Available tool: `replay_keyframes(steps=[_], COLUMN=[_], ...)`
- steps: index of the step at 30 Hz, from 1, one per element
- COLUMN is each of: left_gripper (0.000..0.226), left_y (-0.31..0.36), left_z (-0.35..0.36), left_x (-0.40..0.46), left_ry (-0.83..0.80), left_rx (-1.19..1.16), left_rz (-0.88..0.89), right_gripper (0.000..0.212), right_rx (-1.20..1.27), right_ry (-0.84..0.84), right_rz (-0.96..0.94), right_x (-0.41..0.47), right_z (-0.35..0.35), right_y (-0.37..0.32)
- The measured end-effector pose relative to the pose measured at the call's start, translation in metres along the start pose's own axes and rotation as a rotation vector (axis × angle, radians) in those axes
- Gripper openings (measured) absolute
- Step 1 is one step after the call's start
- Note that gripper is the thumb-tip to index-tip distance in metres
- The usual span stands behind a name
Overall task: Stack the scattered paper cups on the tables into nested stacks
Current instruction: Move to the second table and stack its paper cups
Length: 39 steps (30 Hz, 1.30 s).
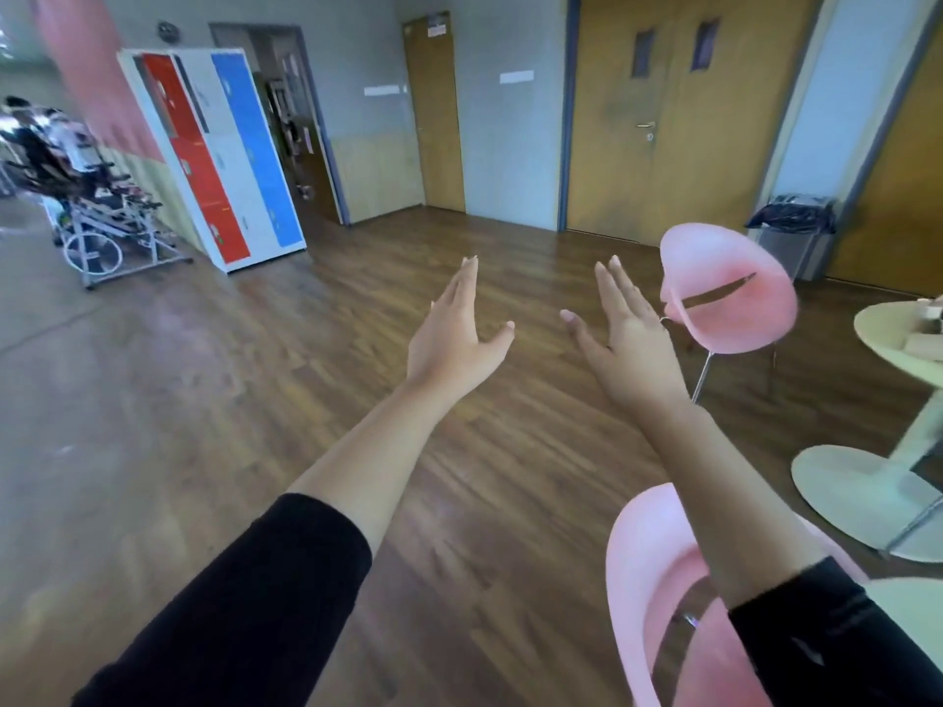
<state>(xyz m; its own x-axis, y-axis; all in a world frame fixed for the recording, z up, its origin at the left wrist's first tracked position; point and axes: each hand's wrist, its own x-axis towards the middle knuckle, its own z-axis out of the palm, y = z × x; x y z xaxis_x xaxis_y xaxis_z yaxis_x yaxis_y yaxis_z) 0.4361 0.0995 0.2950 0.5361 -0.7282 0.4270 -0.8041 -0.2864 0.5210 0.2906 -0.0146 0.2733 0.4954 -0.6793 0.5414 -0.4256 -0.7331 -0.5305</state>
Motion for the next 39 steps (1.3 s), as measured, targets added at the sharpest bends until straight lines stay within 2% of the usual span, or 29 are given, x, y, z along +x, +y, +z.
replay_keyframes(steps=[9,19,24,31,39], left_gripper=[0.078,0.074,0.071,0.065,0.067], left_y=[-0.03,-0.045,-0.033,-0.005,0.057], left_z=[0.044,0.125,0.175,0.275,0.387], left_x=[0.1,0.281,0.356,0.441,0.53], left_ry=[-0.065,-0.124,-0.156,-0.197,-0.31], left_rx=[0.027,0.06,0.084,0.006,-0.125], left_rz=[0.035,0.159,0.265,0.44,0.615], right_gripper=[0.065,0.063,0.061,0.059,0.057], right_rx=[-0.198,-0.294,-0.348,-0.451,-0.595], right_ry=[0.04,0.146,0.178,0.205,0.352], right_rz=[0.082,0.171,0.252,0.43,0.597], right_x=[0.08,0.237,0.298,0.332,0.385], right_z=[0.044,0.095,0.1,0.1,0.083], right_y=[0.033,0.133,0.183,0.248,0.347])
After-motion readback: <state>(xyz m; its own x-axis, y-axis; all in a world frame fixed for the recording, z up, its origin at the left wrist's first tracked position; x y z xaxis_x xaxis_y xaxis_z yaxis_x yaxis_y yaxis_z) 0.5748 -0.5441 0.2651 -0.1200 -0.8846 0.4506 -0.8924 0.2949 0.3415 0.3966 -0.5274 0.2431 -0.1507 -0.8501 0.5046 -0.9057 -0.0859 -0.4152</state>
